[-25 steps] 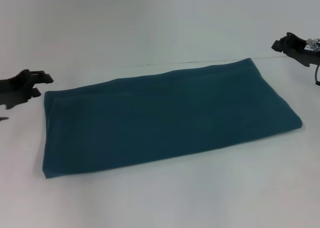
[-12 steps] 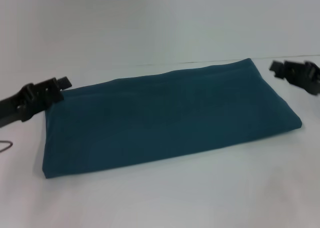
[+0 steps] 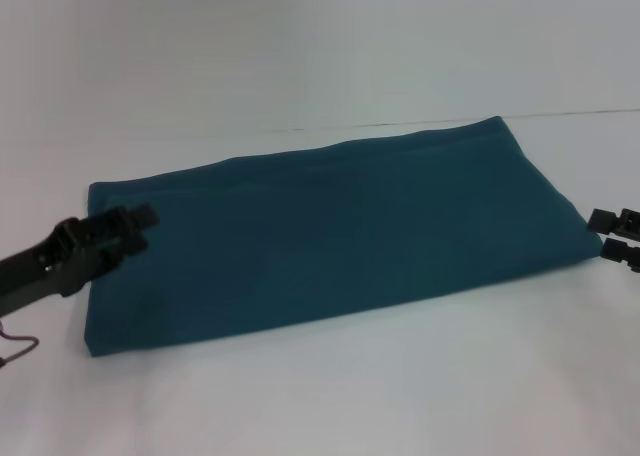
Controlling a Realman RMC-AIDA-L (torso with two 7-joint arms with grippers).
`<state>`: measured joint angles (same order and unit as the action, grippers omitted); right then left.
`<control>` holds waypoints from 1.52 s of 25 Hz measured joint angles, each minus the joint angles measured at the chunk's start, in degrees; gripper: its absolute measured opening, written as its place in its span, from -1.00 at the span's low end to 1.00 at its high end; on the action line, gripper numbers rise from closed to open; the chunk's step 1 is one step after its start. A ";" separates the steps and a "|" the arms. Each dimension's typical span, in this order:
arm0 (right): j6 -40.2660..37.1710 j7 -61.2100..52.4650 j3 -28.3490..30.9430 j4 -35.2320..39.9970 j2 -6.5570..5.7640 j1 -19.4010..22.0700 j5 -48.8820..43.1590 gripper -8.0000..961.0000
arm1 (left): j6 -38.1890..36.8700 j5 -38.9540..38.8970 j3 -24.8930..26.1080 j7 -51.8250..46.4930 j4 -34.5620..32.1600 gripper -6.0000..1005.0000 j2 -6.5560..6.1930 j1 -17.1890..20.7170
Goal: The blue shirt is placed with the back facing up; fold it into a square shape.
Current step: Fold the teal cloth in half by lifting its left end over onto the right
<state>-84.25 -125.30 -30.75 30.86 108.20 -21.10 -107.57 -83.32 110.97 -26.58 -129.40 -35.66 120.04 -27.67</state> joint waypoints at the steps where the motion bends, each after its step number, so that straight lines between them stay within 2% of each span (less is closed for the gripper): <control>1: -0.38 0.11 0.28 0.05 -0.12 0.19 0.05 0.50 | 0.86 0.00 0.38 0.00 1.15 0.14 0.03 0.14; 3: -1.25 0.27 0.99 0.09 -0.27 0.34 0.06 0.66 | 2.82 -0.19 1.55 -0.11 3.47 0.14 0.27 0.45; 7: -2.77 0.86 1.72 0.15 -0.56 -0.08 0.09 0.68 | 5.33 -0.63 4.37 -0.02 6.07 0.14 1.39 1.79; 18: -3.41 1.23 2.23 0.18 -0.80 -0.63 0.12 0.68 | 6.16 -0.05 6.15 -0.34 6.25 0.14 2.40 6.23; 30: -3.31 1.36 2.37 0.17 -0.73 -0.48 -0.09 0.68 | 10.64 3.96 5.83 -2.21 8.53 0.14 2.39 6.15; 35: -3.58 1.40 2.37 0.17 -0.86 -0.63 -0.01 0.68 | 5.57 2.33 7.79 -1.38 7.46 0.14 2.17 6.39; 38: -3.63 1.56 2.36 0.18 -1.04 -0.74 -0.01 0.68 | -0.32 4.06 8.09 -3.49 5.01 0.14 0.95 6.65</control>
<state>-87.87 -123.74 -28.39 31.04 107.16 -21.84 -107.57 -83.64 115.03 -18.49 -132.89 -30.64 120.99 -21.02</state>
